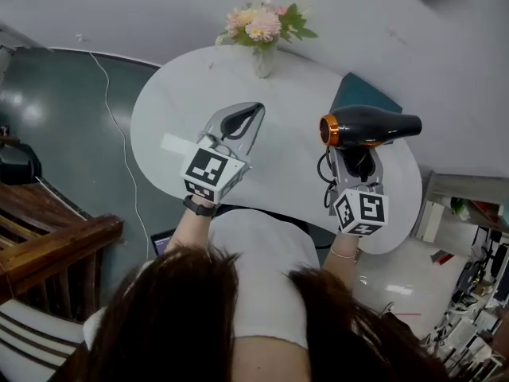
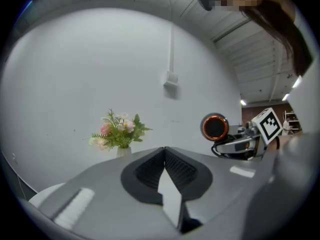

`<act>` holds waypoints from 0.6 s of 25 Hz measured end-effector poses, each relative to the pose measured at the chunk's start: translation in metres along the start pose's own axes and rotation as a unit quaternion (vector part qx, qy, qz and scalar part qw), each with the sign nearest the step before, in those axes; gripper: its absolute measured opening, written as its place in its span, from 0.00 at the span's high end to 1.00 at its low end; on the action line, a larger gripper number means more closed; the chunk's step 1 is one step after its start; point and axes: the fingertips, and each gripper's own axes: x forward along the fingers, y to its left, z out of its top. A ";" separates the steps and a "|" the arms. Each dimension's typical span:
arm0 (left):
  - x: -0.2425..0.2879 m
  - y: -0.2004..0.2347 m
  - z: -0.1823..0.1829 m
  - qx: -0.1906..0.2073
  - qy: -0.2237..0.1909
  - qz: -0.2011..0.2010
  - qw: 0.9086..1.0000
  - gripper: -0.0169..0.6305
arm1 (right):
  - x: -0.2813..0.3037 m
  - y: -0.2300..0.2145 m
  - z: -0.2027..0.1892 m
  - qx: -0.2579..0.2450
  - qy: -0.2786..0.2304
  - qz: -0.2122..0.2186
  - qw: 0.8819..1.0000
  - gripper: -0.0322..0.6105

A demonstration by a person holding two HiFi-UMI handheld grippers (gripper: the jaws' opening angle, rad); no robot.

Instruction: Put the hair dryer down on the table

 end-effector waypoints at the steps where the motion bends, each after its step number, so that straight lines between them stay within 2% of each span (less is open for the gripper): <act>1: 0.002 -0.001 -0.001 0.000 0.002 -0.001 1.000 0.88 | -0.001 -0.002 0.000 0.002 0.001 -0.002 1.000 0.55; 15: 0.016 -0.010 0.000 -0.001 0.003 -0.010 1.000 0.88 | 0.001 -0.011 0.004 -0.001 0.002 0.004 1.000 0.55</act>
